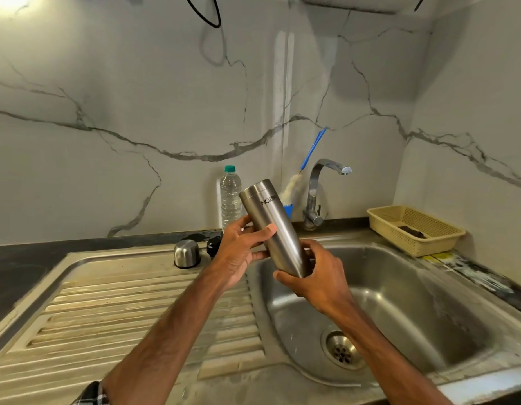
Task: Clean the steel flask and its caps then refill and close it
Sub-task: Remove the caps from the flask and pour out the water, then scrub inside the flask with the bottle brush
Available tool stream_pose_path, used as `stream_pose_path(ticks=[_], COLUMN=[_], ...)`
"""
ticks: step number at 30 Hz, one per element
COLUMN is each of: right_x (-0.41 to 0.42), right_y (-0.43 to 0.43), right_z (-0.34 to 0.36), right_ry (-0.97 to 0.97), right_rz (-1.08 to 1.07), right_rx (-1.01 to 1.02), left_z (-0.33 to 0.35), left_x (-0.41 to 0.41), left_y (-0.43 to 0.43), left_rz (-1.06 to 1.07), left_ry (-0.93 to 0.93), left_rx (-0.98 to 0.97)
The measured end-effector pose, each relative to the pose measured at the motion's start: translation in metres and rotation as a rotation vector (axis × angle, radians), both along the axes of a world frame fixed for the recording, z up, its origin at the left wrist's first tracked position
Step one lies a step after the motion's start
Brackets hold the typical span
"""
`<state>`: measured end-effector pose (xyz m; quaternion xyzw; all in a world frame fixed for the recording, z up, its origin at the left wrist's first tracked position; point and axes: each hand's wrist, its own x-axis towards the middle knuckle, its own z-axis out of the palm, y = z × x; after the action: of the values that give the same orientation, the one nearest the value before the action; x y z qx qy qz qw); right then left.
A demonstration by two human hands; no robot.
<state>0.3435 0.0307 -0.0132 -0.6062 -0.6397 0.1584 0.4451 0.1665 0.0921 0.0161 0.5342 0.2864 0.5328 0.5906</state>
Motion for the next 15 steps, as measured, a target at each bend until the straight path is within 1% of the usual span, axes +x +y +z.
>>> stream_pose_path(ticks=[4, 6, 9, 12, 14, 15], right_x=[-0.001, -0.003, -0.005, -0.006, -0.005, -0.003], right_y=[0.004, 0.006, 0.008, 0.008, 0.006, 0.008], right_z=[-0.003, -0.004, -0.006, -0.003, 0.003, 0.006], right_ry=[-0.005, -0.005, 0.011, 0.114, 0.218, 0.255], right_rz=[-0.045, -0.051, -0.008, 0.101, 0.116, 0.099], right_rx=[0.026, 0.035, 0.028, -0.033, -0.095, -0.09], left_z=[-0.006, -0.009, -0.015, -0.021, -0.024, -0.026], left_x=[0.001, 0.003, 0.005, 0.004, -0.001, -0.004], left_y=[0.001, 0.0, 0.0, -0.001, -0.002, -0.001], left_rz=[-0.038, -0.018, 0.05, 0.118, 0.129, 0.128], left_ry=[0.016, 0.044, 0.022, -0.008, -0.036, -0.062], left_rx=[-0.024, -0.023, -0.036, -0.068, -0.109, -0.125])
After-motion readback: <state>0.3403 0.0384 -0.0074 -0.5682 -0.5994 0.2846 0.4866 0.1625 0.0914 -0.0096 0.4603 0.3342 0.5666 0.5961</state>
